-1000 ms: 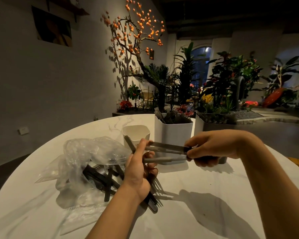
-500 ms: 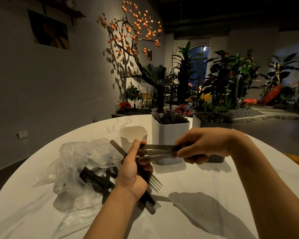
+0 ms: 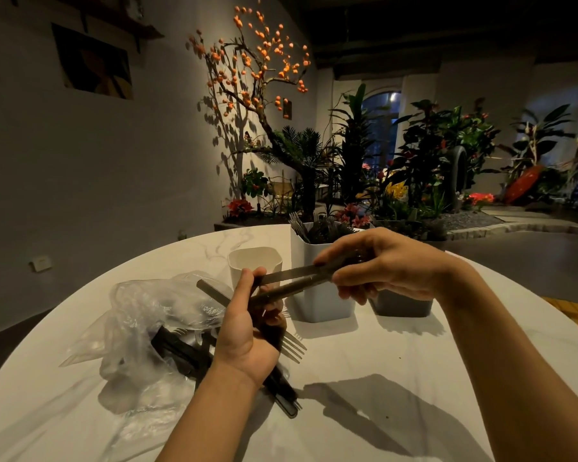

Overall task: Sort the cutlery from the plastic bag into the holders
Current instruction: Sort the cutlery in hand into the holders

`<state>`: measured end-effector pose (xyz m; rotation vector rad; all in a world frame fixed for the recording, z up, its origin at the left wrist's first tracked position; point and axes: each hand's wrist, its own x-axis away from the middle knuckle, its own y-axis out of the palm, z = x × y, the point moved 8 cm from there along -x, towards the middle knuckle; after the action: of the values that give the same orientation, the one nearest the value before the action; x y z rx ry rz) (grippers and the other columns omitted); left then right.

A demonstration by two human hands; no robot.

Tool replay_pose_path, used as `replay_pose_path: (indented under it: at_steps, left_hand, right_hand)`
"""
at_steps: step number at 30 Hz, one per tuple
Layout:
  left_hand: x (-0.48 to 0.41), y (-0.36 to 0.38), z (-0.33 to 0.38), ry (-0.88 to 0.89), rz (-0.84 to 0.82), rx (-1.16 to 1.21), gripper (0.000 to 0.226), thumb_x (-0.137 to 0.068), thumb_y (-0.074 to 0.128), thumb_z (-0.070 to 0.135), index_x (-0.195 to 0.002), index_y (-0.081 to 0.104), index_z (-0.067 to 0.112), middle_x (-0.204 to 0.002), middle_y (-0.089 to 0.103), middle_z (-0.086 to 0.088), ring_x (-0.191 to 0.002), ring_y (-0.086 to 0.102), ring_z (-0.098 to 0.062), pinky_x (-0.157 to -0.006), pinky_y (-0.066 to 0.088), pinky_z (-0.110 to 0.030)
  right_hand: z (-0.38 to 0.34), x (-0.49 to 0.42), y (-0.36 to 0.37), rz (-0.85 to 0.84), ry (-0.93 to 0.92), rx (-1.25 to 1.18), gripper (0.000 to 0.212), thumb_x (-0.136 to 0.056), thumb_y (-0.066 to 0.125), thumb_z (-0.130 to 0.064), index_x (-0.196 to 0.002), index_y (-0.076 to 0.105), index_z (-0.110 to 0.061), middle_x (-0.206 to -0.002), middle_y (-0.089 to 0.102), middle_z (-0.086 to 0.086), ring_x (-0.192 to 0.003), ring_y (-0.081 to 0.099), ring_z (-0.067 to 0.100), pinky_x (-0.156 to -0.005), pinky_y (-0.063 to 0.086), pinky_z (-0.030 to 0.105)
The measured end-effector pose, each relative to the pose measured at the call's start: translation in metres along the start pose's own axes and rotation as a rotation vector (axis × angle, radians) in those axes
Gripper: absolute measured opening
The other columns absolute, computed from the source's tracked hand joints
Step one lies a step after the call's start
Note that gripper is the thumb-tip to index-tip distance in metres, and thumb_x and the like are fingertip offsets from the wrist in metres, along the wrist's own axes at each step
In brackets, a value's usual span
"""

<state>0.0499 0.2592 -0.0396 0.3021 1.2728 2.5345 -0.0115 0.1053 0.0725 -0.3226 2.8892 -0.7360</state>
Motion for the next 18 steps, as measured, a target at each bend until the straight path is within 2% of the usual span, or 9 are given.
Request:
replay_pose_path:
  at_steps: [4,8,11,16,18]
  left_hand:
    - [0.003,0.003,-0.005,-0.03,0.019,0.007,0.024,-0.097,0.063,0.04,-0.091,0.076,0.019,-0.073,0.063,0.0,-0.056,0.05,-0.007,-0.047,0.039,-0.015]
    - [0.0,0.004,-0.01,-0.057,-0.009,0.081,0.022,-0.099,0.061,0.037,-0.095,0.072,0.019,-0.07,0.056,0.002,-0.048,0.046,-0.003,-0.041,0.035,-0.013]
    - [-0.004,0.001,-0.007,-0.034,-0.012,0.107,0.021,-0.101,0.059,0.035,-0.094,0.069,0.019,-0.067,0.053,0.004,-0.046,0.045,-0.002,-0.04,0.033,-0.012]
    - [-0.005,-0.003,-0.006,-0.032,-0.01,0.103,0.021,-0.1,0.059,0.037,-0.096,0.067,0.018,-0.068,0.058,0.001,-0.045,0.047,-0.002,-0.042,0.035,-0.012]
    - [-0.007,-0.005,-0.006,-0.037,-0.002,0.105,0.022,-0.1,0.059,0.039,-0.097,0.065,0.019,-0.068,0.058,0.002,-0.044,0.045,-0.003,-0.042,0.036,-0.013]
  right_hand:
    - [0.006,-0.002,-0.009,0.097,-0.048,-0.164,0.036,-0.078,0.073,-0.012,-0.113,0.07,-0.002,-0.089,0.072,0.019,-0.072,0.066,0.024,-0.062,0.053,0.026]
    - [0.013,-0.012,-0.004,0.199,-0.092,-0.353,0.033,-0.075,0.074,-0.01,-0.107,0.067,-0.005,-0.085,0.073,0.007,-0.08,0.067,0.02,-0.071,0.057,0.025]
    - [0.012,-0.021,0.01,0.171,-0.134,-0.459,0.03,-0.077,0.072,-0.01,-0.106,0.065,-0.007,-0.084,0.069,0.004,-0.077,0.064,0.014,-0.071,0.055,0.024]
    - [0.014,-0.033,0.037,0.063,-0.099,-0.268,0.029,-0.086,0.068,-0.019,-0.111,0.064,-0.006,-0.093,0.065,0.008,-0.079,0.062,0.013,-0.07,0.052,0.022]
    - [0.016,-0.035,0.039,0.068,-0.076,-0.252,0.019,-0.094,0.064,-0.015,-0.111,0.066,-0.008,-0.095,0.069,0.006,-0.081,0.066,0.012,-0.072,0.055,0.022]
